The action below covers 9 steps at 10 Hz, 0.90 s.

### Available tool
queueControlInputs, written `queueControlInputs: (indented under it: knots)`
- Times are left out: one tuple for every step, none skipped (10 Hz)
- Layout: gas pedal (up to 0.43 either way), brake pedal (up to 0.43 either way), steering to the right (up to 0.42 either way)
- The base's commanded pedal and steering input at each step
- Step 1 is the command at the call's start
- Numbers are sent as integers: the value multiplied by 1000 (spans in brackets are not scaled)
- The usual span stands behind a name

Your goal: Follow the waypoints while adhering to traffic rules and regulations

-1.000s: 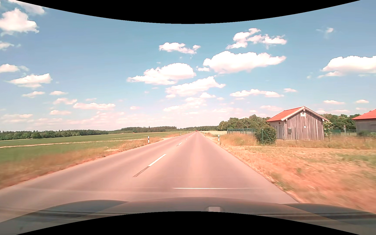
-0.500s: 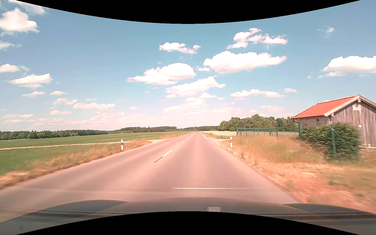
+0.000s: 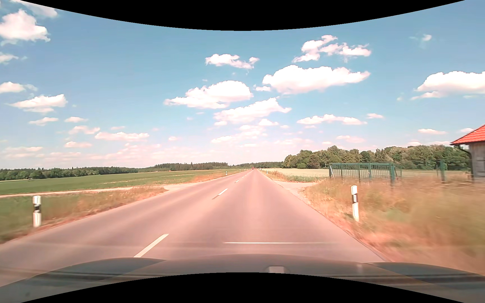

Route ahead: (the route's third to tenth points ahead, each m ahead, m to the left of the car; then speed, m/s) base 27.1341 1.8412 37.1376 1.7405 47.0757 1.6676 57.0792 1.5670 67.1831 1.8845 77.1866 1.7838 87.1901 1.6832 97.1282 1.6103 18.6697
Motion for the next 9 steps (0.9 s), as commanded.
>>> queueControlInputs:
  knots:
    - [228, 0, -1]
    - [228, 0, -1]
    - [240, 0, -1]
    - [240, 0, -1]
    - [240, 0, -1]
    - [240, 0, -1]
    - [240, 0, -1]
    - [240, 0, 0]
    - [240, 0, -1]
